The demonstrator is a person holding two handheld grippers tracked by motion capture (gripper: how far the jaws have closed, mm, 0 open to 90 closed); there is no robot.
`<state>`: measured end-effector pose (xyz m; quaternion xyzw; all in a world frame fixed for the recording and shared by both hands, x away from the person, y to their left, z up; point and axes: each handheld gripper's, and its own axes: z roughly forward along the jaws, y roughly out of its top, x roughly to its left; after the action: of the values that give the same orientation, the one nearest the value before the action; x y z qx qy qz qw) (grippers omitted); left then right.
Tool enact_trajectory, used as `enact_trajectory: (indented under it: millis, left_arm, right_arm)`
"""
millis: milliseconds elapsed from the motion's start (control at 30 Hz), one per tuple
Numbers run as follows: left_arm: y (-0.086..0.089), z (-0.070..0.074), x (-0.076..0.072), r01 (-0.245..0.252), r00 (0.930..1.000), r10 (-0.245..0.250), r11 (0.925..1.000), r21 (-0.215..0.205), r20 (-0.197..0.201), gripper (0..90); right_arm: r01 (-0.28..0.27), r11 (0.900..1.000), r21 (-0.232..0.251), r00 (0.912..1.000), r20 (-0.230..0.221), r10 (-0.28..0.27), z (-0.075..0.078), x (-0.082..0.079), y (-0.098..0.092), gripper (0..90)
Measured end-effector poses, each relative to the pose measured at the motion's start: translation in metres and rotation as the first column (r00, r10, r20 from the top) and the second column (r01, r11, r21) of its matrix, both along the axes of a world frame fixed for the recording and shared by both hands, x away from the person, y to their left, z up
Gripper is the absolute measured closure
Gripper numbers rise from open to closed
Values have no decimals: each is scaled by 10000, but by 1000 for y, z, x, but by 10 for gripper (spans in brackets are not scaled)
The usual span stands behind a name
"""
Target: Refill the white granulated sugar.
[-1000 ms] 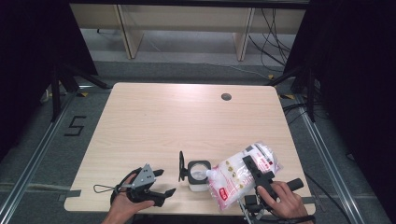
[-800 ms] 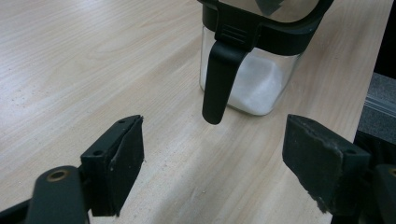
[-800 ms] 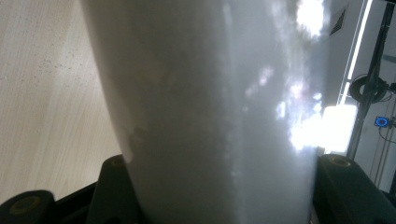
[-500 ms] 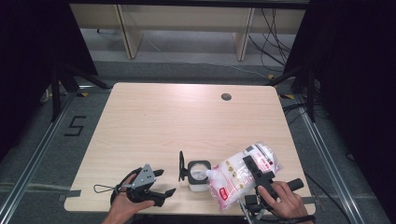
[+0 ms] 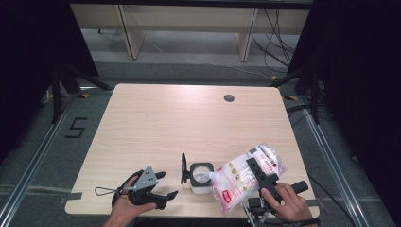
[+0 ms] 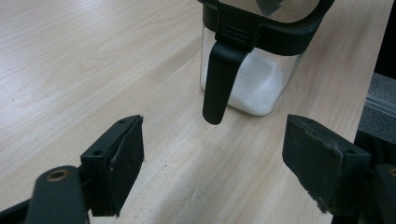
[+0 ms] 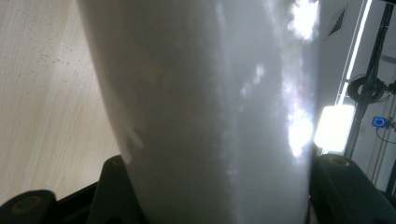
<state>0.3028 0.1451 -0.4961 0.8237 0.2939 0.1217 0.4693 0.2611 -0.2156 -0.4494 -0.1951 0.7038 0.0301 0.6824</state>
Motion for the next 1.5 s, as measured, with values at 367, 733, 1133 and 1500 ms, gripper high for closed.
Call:
enact_trajectory:
  millis: [367, 733, 1133, 1500]
  left_arm:
    - [0, 0, 0, 49, 9999, -49, 10000, 46, 97, 203]
    - [0, 0, 0, 44, 10000, -44, 10000, 25, 80, 203]
    - [0, 0, 1, 130, 9999, -130, 9999, -3, 37, 203]
    - [0, -1, 2, 202, 9997, -203, 9998, 53, 144, 203]
  right_arm:
    - [83, 9998, -164, 10000, -20, -83, 3, -1, 1, 482]
    - [8, 9998, 174, 10000, -64, -7, 1, 0, -1, 484]
    - [-153, 9998, -89, 9998, 112, 153, 2, 0, 0, 485]
    - [159, 9993, 337, 9998, -110, -155, -1, -1, -2, 485]
